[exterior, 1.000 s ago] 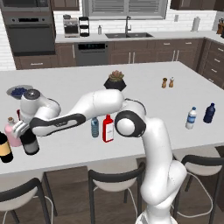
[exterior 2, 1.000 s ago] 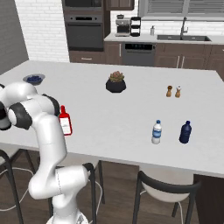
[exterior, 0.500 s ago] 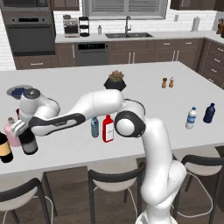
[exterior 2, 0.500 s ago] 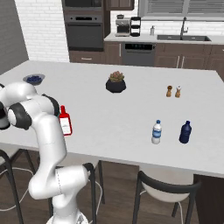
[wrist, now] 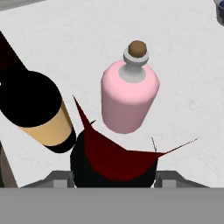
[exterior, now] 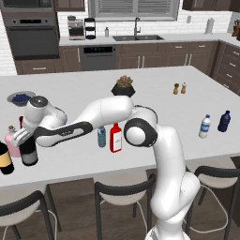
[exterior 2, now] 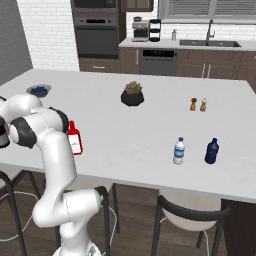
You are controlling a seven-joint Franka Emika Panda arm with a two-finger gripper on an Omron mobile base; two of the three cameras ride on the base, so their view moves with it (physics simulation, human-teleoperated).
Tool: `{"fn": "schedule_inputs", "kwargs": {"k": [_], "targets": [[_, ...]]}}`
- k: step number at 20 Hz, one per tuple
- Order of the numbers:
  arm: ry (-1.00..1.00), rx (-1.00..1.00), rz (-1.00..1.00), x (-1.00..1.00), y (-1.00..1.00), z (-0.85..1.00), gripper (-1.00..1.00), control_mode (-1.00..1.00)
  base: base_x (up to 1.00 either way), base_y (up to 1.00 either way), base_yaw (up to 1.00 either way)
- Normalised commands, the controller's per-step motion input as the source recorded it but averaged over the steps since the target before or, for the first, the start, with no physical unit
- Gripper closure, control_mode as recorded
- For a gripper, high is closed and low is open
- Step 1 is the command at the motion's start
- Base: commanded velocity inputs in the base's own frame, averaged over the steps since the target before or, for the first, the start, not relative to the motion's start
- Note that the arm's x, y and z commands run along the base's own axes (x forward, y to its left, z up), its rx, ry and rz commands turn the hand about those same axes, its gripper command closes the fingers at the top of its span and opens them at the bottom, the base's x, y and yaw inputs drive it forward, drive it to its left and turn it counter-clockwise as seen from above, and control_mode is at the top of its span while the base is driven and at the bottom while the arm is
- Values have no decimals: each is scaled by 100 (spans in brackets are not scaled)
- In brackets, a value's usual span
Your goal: Move the plastic bottles in the middle to the plastics group, and the glass bottles in the middle to the glass group.
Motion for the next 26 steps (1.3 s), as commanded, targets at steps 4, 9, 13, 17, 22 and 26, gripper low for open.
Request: {"fn": "schedule_inputs", "kwargs": {"k": [4, 9, 13, 17, 22, 26], "targets": [[0, 0, 0, 0, 0, -2, 100, -100, 0, 0, 0], [0, 0, 0, 0, 0, 0, -100, -100, 0, 0, 0], [0, 0, 0, 0, 0, 0, -100, -100, 0, 0, 0], [0, -1, 0, 0, 0, 0, -100, -100, 0, 0, 0], [0, -2, 0, 0, 0, 1, -100, -100, 0, 0, 0], [0, 0, 0, -8, -17, 9, -100, -100, 0, 0, 0]]}}
